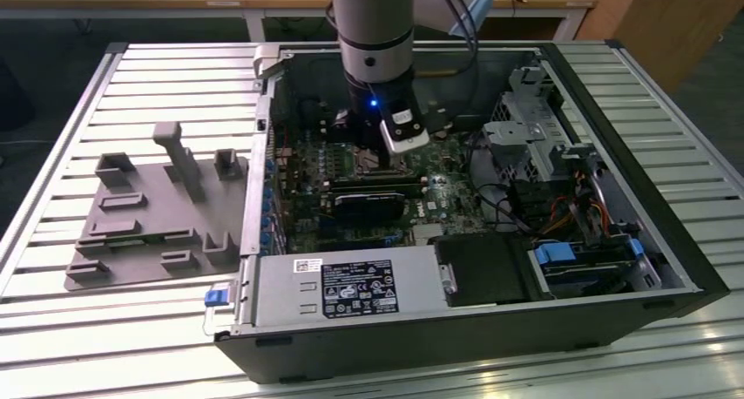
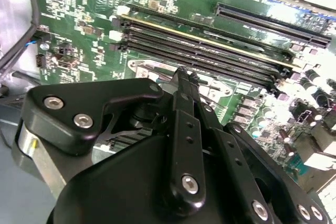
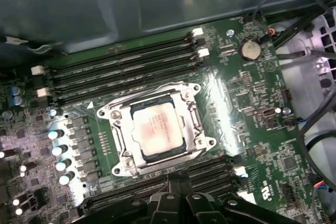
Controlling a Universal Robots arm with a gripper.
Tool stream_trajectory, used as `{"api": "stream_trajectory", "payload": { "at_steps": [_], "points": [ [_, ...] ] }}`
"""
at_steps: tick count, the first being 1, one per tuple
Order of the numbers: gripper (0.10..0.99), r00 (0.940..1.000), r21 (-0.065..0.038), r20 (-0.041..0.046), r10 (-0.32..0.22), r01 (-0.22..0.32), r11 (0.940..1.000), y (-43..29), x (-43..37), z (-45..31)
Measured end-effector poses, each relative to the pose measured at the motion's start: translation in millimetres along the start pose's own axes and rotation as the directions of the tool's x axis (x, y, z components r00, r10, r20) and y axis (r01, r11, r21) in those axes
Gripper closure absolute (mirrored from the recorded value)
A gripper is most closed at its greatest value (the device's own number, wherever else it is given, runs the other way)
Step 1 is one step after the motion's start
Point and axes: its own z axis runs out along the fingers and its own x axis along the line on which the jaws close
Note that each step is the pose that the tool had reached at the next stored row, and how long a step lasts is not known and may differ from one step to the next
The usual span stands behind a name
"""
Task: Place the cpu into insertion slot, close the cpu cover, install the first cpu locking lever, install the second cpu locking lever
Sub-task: 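Install the second cpu locking lever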
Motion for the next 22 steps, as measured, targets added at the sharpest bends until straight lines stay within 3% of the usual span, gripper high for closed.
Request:
{"api": "stream_trajectory", "payload": {
  "at_steps": [5, 13, 18, 20, 22],
  "points": [
    [0.984, 1.0000, 0.000, -0.0013, -0.005, 0.005, 1.0000, -1.4, 3.5, 4.2],
    [0.984, 1.0000, 0.000, -0.0014, -0.004, 0.004, 1.0000, -1.6, 4.2, 4.8],
    [0.984, 1.0000, 0.000, -0.0008, -0.005, 0.005, 1.0000, -4.2, 12.1, 6.8],
    [0.984, 1.0000, -0.005, -0.0025, -0.004, 0.004, 1.0000, -5.5, 12.2, 8.4],
    [0.984, 1.0000, -0.020, -0.0067, -0.002, 0.002, 0.9998, -7.5, 12.1, 9.6]
  ]
}}
